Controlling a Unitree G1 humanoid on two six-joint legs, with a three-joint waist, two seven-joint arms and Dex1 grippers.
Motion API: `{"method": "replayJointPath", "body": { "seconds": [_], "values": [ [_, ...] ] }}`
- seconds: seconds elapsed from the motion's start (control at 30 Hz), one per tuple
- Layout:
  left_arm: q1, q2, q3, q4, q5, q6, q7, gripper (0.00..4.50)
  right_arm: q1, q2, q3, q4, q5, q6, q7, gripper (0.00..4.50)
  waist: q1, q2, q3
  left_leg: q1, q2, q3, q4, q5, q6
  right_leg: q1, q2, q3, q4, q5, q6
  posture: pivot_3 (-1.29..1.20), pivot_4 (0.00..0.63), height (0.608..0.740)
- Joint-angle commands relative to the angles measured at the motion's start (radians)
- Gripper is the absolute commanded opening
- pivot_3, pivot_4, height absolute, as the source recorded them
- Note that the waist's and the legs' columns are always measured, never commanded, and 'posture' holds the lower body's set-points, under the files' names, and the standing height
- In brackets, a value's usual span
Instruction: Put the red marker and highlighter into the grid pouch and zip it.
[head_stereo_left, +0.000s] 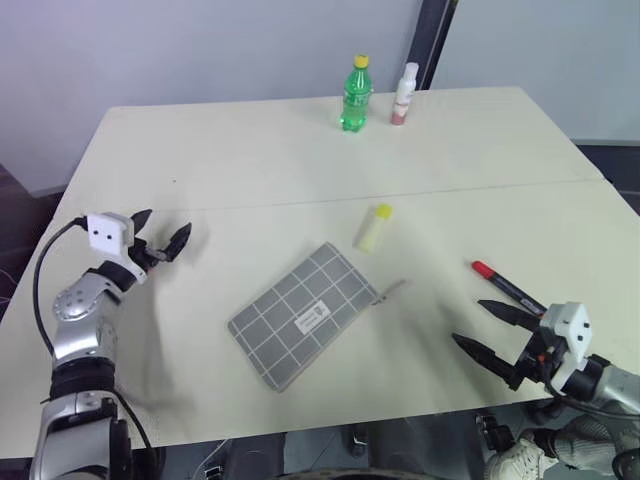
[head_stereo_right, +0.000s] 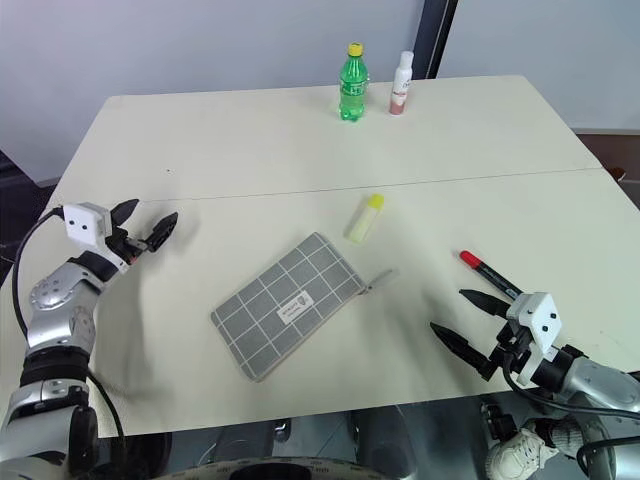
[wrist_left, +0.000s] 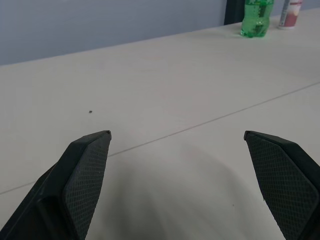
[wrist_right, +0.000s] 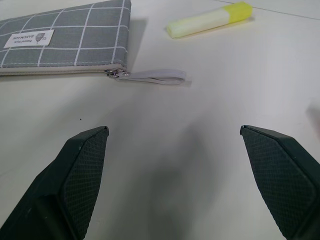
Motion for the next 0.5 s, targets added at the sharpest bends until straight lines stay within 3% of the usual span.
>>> {"method": "replayJointPath", "body": {
  "seconds": [0.03, 0.5],
  "values": [
    [-0.003, 0.011, 0.006, -0.036, 0.006, -0.035, 0.007, 4.5, -0.006, -0.014, -0.019, 0.0, 0.003, -0.017, 0.005, 4.38, 0.0, 0.0, 0.0, 0.0, 0.0, 0.0, 0.0, 0.0, 0.0, 0.0, 0.0, 0.0, 0.0, 0.0, 0.0, 0.0, 0.15, 0.74],
    [0.003, 0.022, -0.018, -0.042, 0.038, -0.066, -0.001, 4.5, -0.031, -0.027, -0.013, 0.023, -0.003, -0.016, 0.011, 4.38, 0.0, 0.0, 0.0, 0.0, 0.0, 0.0, 0.0, 0.0, 0.0, 0.0, 0.0, 0.0, 0.0, 0.0, 0.0, 0.0, 0.15, 0.74]
  ]
}}
